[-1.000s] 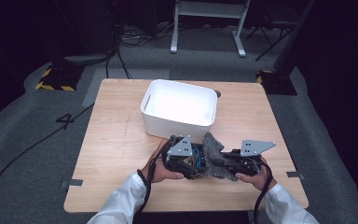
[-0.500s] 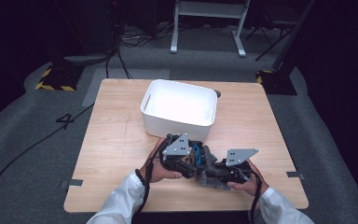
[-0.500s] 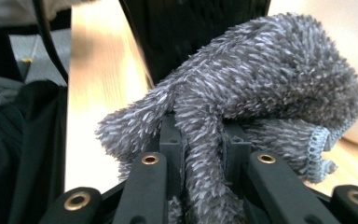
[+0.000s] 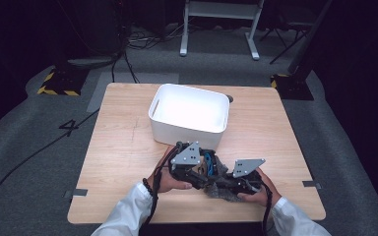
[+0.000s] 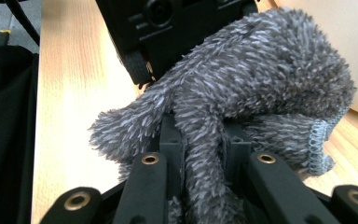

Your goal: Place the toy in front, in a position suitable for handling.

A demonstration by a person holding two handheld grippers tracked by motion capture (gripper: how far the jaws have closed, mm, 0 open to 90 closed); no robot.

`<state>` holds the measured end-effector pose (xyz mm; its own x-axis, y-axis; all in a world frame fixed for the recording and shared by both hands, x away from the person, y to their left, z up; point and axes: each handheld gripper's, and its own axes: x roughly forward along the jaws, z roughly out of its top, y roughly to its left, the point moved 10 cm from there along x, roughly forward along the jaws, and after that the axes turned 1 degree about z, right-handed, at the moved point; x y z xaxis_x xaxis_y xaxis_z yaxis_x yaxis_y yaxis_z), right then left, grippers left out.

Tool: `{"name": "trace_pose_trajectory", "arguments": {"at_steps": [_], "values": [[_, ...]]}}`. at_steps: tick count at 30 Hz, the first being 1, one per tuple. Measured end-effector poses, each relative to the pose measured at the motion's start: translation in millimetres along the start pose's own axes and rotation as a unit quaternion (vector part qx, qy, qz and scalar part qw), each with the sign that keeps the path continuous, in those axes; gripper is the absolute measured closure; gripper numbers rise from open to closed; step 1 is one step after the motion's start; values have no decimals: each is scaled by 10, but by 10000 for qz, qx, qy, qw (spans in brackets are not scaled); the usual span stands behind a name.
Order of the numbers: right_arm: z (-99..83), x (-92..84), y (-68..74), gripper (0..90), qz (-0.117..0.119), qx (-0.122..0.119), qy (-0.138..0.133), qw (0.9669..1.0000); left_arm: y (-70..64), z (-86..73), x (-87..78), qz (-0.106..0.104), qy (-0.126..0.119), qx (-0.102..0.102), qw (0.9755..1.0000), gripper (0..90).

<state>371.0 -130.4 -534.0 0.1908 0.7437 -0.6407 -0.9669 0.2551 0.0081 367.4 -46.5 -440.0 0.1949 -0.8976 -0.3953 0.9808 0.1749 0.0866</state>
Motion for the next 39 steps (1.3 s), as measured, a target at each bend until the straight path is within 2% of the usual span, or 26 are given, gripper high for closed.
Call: {"name": "trace_pose_trajectory", "arguments": {"at_steps": [8, 13, 16, 18, 19, 20, 21, 22, 23, 24, 25, 33, 39], "values": [[-14, -44, -34, 762, -52, 15, 20, 10000, 45, 9, -81, -2, -112, -81, 9999, 256], [-92, -64, -142, 763, -200, 95, 134, 9997, 44, 52, -178, 1, -214, -55, 9998, 256], [-92, -95, -174, 763, -233, 146, 93, 9996, 35, 44, -185, -50, -222, -66, 9997, 256], [25, -216, -186, 763, -245, 187, -223, 9993, 15, -5, -137, -119, -109, -62, 9999, 256], [25, -216, -186, 763, -245, 187, -223, 9993, 15, -5, -137, -119, -109, -62, 9999, 256], [136, -319, -171, 764, -226, 136, -497, 9984, 9, -20, -113, -137, -68, -55, 9999, 256], [136, -319, -171, 764, -226, 136, -497, 9984, 2, -30, -91, -162, -48, -65, 9998, 256], [225, -410, -153, 763, -207, 113, -715, 9972, -13, -53, -48, -201, 22, -72, 9998, 256], [225, -410, -153, 763, -207, 113, -715, 9972, -13, -53, -48, -201, 22, -72, 9998, 256], [280, -470, -139, 763, -197, 100, -853, 9961, -13, -67, -30, -205, 74, -34, 9998, 256], [359, -553, -104, 763, -125, 69, -1085, 9940, -17, -77, -14, -216, 89, -36, 9997, 256], [514, -672, 15, 763, 30, -125, -1408, 9900, -40, -99, 78, -348, 142, -68, 9993, 256], [543, -598, 94, 763, 214, -155, -1429, 9894, -104, -56, 124, -421, 108, -23, 9991, 256]]}}
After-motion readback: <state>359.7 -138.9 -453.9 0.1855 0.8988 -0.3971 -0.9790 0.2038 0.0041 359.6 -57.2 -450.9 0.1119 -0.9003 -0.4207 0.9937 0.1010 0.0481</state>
